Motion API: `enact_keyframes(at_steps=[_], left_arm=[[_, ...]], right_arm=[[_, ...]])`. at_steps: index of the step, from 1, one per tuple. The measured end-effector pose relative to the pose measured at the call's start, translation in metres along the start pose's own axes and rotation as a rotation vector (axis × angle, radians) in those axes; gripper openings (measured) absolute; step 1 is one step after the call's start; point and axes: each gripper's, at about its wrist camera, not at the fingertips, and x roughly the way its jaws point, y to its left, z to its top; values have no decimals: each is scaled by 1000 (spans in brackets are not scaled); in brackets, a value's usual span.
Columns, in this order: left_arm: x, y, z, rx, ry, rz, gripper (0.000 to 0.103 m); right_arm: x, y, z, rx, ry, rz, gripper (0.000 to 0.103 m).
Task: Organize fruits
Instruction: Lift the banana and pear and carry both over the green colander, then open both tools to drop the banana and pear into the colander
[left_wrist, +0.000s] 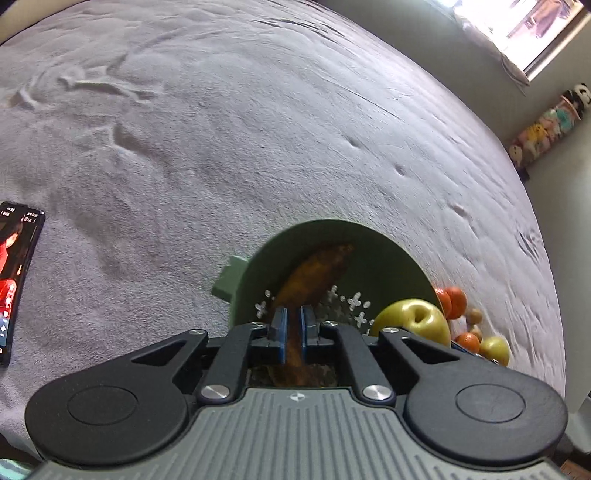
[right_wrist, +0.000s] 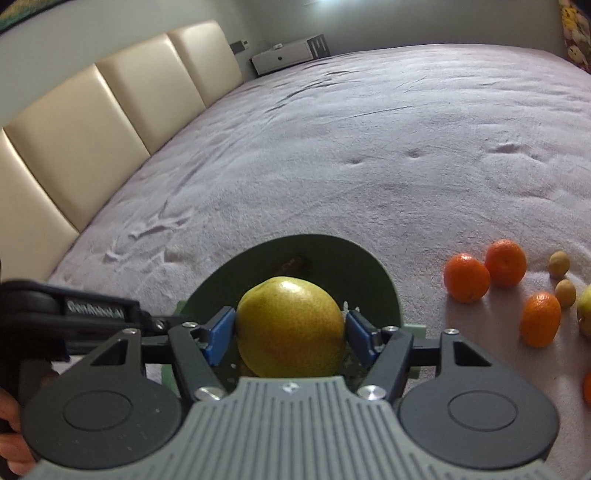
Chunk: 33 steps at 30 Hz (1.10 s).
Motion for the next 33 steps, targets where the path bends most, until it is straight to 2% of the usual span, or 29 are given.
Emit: enact_keyframes(at_steps=[7,12,16,24,33], left_arm=[[6,-3,-2,6,17,-9,8],[7,-2,-2,3,15,5,11],[10,-1,-2,2,25,5,13],[14,0,-1,-2,37,15,18],[13,-5,-1,3,44,4,23]], right_arm=[[19,22,-4,-193,56,-72,63],[40,39,-8,-369,78,-160,63],[54,44,-9,-447,92,-198,63],[77,39,-8,-449,154,-205,64],[68,35,-9,-410,138,-194,67]])
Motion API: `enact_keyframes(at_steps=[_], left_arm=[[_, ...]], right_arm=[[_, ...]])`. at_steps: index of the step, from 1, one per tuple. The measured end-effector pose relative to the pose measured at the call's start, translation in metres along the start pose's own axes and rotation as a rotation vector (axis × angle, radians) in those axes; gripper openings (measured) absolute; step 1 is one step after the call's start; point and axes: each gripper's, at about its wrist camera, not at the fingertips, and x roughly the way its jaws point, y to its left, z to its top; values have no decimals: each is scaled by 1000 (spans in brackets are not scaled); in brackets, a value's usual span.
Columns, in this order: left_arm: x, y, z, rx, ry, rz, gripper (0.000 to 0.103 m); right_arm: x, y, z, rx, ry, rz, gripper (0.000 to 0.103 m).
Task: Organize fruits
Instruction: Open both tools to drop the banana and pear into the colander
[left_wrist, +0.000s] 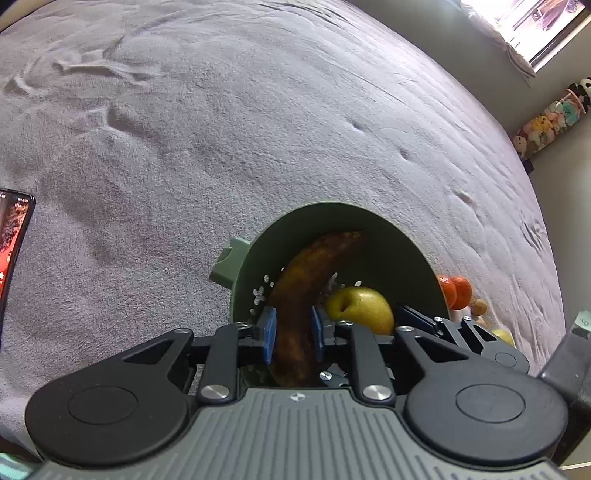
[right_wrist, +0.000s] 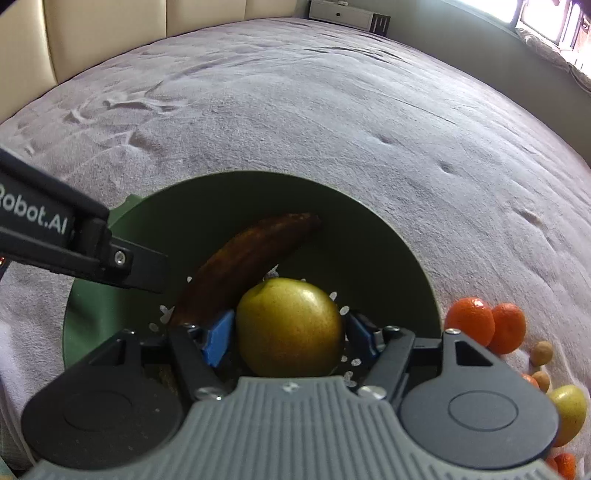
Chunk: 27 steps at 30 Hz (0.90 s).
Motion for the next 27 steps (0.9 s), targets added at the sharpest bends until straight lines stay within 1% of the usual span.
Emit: enact_keyframes(at_steps=[1,2,11,15,19,23,27], left_arm=[[-1,-1,0,2,-3,-1,24],[-3,-2,0,3,-5,-3,24],[-15,-18,-6,39,-19,-25,25],[-19,-29,-10,68,-23,-32,25],[-25,-40,-15,105,-36,-45,25],[-28,-53,-21,147,-44,-58,25],[-30,-67,-31,199,-50,-75,26]], right_arm=[[-3,0,0,4,-9,-2,70],[-7,-1,0,8,-19,-2,72],[-42,-11,-9,82,-70,-5,76],[-59,-16,-13,96,-96,-31,76],[-77,-25,-18,117,-120,-57,80],[-98,-35,-29,148,-137,-80,82],[-116,-44,-44,169,-142,-130,85]])
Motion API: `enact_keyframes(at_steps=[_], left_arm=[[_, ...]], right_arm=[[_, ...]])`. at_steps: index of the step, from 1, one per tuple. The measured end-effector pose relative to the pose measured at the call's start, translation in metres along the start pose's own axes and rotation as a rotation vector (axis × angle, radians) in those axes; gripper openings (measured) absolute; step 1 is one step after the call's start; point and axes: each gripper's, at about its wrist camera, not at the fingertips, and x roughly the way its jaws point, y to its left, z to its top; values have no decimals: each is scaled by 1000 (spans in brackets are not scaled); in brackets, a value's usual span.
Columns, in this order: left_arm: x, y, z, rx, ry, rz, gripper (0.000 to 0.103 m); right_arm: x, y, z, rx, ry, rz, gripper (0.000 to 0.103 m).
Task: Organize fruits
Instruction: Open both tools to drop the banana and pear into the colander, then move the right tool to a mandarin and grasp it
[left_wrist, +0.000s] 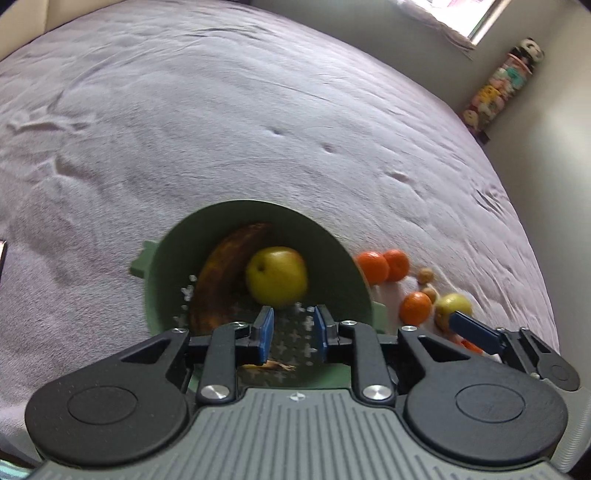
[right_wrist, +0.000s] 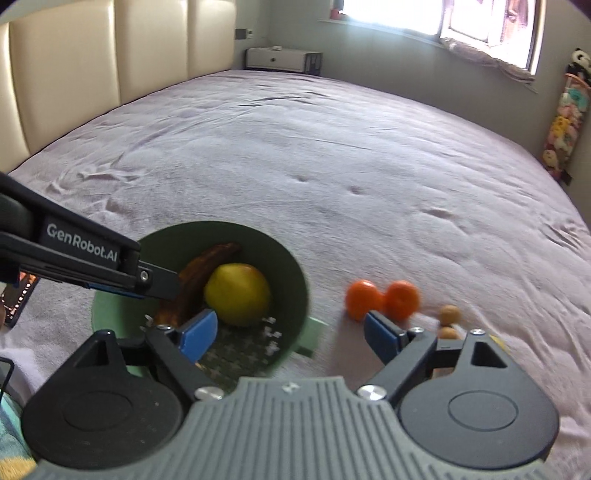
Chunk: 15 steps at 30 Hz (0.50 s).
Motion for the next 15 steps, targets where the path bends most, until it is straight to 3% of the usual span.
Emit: enact_keyframes(at_steps=[15], left_arm=[[12,-69,-35,218,1,-110,27]], right_arm=[[-34,-80,-50,221,46,-142,85]])
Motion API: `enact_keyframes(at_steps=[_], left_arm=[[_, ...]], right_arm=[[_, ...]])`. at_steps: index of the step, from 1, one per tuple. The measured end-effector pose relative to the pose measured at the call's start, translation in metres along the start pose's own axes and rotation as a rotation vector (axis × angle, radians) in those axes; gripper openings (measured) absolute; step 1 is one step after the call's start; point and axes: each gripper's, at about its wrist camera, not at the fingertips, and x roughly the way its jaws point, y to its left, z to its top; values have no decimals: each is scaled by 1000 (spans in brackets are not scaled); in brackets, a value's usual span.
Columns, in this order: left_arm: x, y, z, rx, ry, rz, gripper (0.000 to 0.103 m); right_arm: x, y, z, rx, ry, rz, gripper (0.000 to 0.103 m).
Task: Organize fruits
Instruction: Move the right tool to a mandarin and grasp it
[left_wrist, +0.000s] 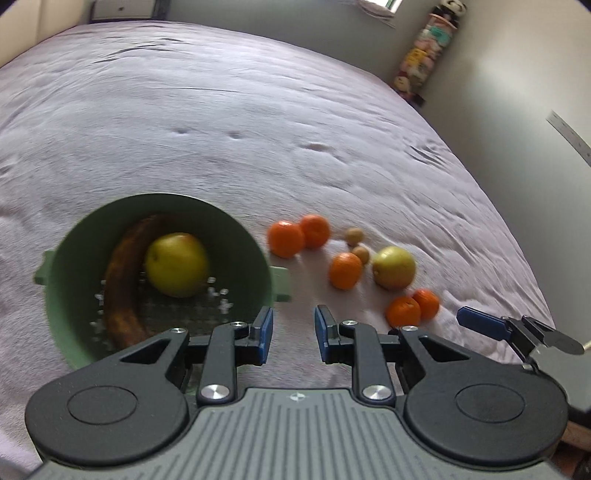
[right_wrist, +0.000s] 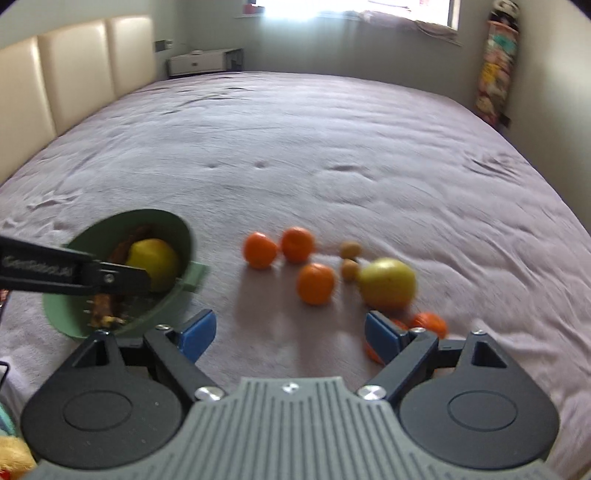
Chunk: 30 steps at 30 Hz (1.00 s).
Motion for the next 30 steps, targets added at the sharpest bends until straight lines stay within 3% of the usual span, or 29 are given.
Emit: enact_keyframes(at_steps=[10,15,23,30], left_arm=[[24,-28,-12,85,7,-27,27],[38,-35,-19,124,16,-32,28],[63,-46,-24,137,23,-52,28],[81,-60,-27,187,-44,-52,28]], right_arm=[[24,-37,-23,101,99,-19,85],[30,-52,-32,156,107,-14,84],[42,-76,-35,263,98,14,70],[54,-91,-33,331,54,23,57]])
